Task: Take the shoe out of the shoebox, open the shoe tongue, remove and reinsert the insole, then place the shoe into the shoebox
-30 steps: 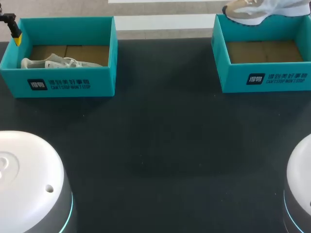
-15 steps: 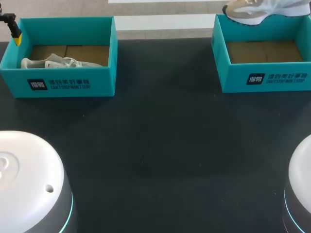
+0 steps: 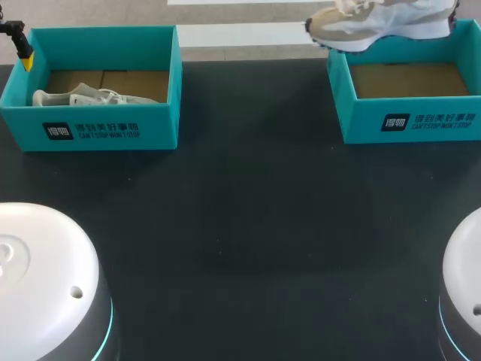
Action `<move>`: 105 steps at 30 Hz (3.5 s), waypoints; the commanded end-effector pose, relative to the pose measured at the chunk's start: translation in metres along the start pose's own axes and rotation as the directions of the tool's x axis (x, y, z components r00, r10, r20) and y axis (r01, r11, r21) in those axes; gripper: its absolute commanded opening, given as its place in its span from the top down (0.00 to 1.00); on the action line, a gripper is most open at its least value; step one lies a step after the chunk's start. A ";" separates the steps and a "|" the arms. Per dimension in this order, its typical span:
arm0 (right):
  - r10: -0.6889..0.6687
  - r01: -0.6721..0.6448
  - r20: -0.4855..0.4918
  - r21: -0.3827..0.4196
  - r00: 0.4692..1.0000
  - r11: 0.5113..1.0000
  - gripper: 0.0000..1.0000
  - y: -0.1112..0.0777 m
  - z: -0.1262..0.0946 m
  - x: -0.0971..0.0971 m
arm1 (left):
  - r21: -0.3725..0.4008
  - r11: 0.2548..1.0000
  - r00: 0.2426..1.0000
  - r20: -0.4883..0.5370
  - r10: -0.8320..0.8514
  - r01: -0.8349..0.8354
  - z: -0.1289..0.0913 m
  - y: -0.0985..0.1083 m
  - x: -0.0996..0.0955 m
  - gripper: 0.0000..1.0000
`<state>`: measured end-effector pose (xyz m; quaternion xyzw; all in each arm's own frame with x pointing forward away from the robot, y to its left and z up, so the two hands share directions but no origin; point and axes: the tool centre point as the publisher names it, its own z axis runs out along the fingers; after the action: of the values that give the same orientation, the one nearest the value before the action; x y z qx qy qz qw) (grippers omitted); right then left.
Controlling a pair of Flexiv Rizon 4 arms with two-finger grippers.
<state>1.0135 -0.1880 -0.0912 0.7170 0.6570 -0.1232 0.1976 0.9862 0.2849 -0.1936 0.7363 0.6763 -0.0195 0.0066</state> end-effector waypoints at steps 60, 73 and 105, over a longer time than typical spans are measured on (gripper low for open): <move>0.150 -0.151 -0.009 -0.013 0.989 0.989 1.00 -0.317 -0.110 0.190 | -0.001 1.000 1.000 0.000 0.001 -0.001 0.000 -0.001 0.000 0.00; 0.090 -0.090 0.011 0.002 0.996 0.996 1.00 -0.363 -0.115 0.215 | -0.001 1.000 1.000 0.000 0.001 -0.001 0.000 -0.001 0.000 0.00; 0.124 -0.124 0.002 -0.007 0.992 0.992 1.00 -0.367 -0.085 0.240 | -0.001 1.000 1.000 0.000 0.001 -0.001 0.000 -0.001 0.000 0.00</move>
<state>0.6756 0.0801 -0.1428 0.7326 0.6437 -0.1062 0.1941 0.9862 0.2849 -0.1936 0.7363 0.6763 -0.0196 0.0066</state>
